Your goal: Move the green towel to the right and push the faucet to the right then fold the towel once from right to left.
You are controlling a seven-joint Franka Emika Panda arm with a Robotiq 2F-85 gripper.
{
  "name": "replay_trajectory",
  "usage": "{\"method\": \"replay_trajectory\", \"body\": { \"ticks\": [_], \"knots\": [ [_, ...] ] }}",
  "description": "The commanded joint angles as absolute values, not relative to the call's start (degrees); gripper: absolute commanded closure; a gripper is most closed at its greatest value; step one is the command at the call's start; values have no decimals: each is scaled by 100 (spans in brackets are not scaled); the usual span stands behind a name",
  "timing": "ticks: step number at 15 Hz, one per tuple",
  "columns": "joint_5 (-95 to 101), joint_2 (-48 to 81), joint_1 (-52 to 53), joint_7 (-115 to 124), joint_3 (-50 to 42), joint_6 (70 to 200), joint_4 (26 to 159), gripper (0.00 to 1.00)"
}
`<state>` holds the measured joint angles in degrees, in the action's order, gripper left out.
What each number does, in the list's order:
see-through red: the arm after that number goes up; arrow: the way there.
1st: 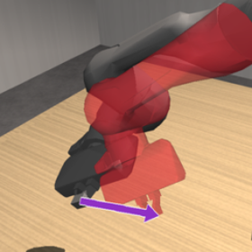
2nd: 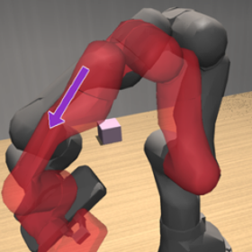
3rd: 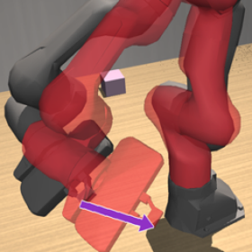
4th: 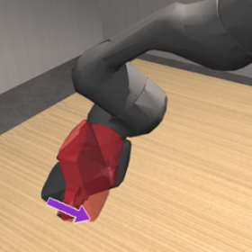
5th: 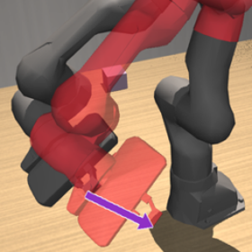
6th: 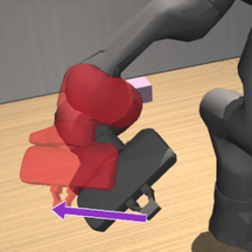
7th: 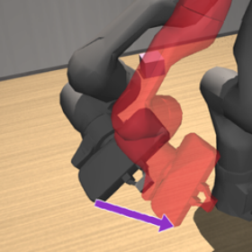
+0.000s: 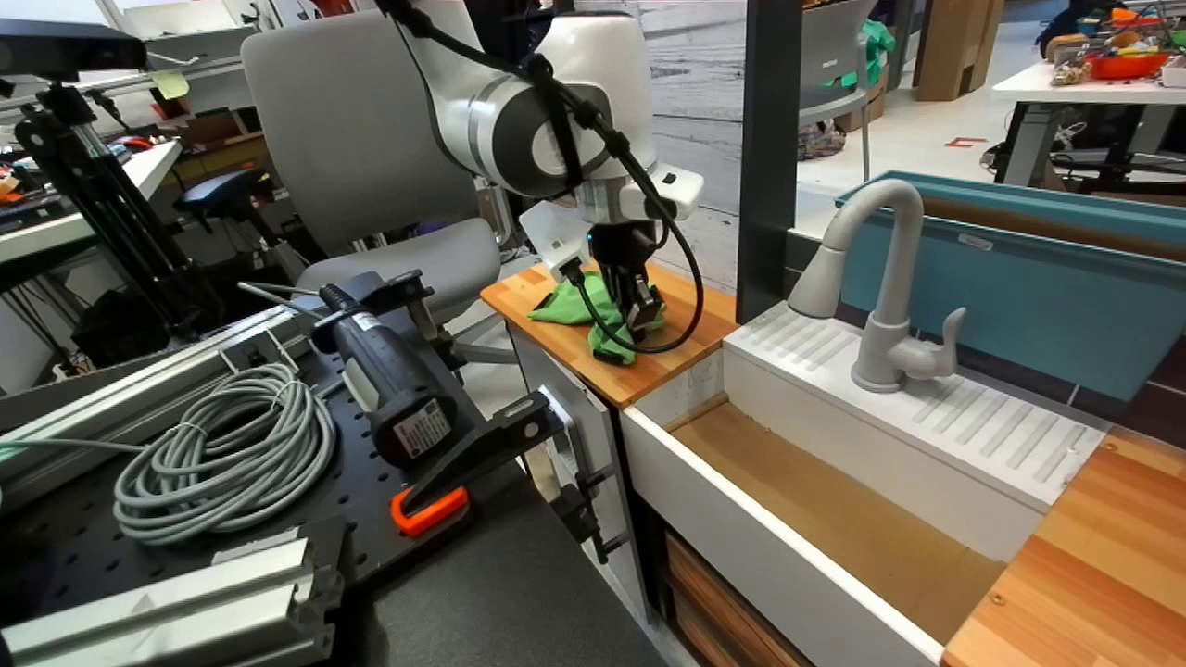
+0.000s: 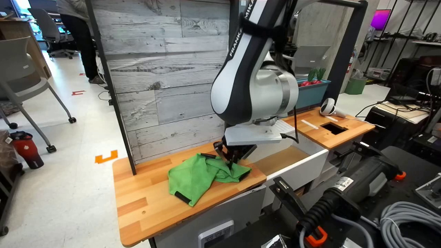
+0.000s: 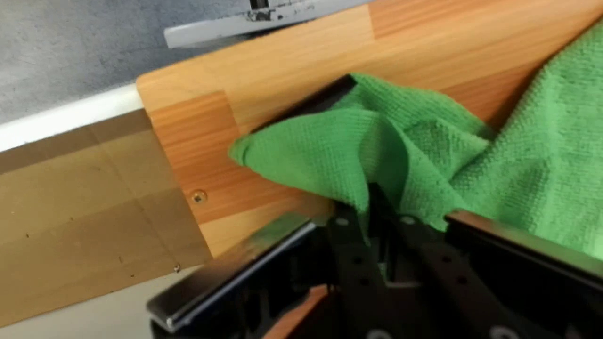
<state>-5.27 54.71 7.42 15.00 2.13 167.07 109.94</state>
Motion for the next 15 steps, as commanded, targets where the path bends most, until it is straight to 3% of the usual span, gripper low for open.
{"method": "replay_trajectory", "body": {
  "ticks": [1,10,15],
  "knots": [
    [-763,5071,465,1270,571,17263,11429,100],
    [-1011,4542,447,1325,1368,17535,11592,100],
    [-990,4852,878,1440,1262,17357,11239,100]
  ]
}}
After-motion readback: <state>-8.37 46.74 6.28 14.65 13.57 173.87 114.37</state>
